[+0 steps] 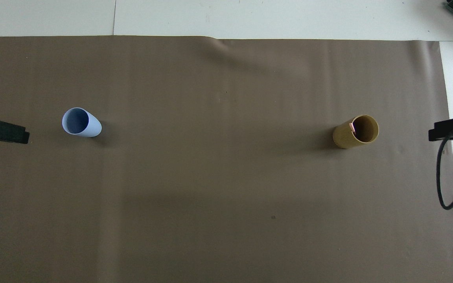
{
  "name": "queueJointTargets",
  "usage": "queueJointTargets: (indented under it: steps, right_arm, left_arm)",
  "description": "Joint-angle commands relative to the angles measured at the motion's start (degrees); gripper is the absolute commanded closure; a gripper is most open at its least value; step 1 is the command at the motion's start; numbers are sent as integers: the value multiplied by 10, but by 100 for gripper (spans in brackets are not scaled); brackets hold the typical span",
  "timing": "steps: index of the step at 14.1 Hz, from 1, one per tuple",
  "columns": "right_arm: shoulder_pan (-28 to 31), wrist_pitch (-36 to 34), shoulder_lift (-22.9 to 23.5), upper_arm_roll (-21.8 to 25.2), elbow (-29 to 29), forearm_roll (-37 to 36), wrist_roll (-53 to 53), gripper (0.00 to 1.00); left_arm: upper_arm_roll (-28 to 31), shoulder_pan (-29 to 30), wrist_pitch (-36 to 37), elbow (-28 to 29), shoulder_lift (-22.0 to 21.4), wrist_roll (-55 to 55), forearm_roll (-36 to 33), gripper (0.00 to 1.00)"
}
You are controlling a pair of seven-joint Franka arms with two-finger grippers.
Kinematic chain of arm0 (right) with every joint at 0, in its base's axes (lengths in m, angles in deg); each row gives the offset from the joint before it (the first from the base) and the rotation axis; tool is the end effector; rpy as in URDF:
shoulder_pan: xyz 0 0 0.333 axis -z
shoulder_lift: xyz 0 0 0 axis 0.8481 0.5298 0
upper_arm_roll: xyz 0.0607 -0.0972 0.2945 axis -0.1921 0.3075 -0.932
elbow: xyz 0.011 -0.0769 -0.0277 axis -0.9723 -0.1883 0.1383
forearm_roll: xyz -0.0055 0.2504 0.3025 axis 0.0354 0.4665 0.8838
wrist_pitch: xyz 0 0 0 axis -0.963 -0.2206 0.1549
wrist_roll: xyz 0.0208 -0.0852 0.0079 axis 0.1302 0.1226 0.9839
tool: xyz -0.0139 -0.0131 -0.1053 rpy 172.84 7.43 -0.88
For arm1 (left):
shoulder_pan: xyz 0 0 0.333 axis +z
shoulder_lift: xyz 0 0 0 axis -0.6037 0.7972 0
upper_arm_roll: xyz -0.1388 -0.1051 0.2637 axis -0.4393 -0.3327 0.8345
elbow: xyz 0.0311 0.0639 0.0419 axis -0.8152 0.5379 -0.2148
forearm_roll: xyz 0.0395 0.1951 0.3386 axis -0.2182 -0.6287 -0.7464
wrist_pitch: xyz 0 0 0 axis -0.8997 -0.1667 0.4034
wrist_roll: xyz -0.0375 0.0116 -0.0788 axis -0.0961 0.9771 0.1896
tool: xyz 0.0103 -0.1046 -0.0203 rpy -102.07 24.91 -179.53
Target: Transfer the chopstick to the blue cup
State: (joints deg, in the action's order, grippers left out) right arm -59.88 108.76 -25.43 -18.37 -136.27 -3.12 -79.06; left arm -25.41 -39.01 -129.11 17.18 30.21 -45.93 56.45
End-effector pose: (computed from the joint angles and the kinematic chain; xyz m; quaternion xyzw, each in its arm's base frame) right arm 0.5268 -0.0235 0.6624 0.9989 -0.0438 0.0166 0.0059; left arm 0.5290 -0.0416 0.6606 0.9962 -0.0868 0.0086 0.0014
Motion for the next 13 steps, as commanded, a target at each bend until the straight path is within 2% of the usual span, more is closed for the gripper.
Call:
queueJointTargets:
  steps: [1,13]
  right_arm:
    - [6,-10,-3,-3,3,9,-6,0]
    - [6,-10,-3,-3,3,9,-7,0]
  left_arm:
    - [-2,6,6,-4,-2,-11,5,0]
    - [-3,6,5,4,-5,-11,5,0]
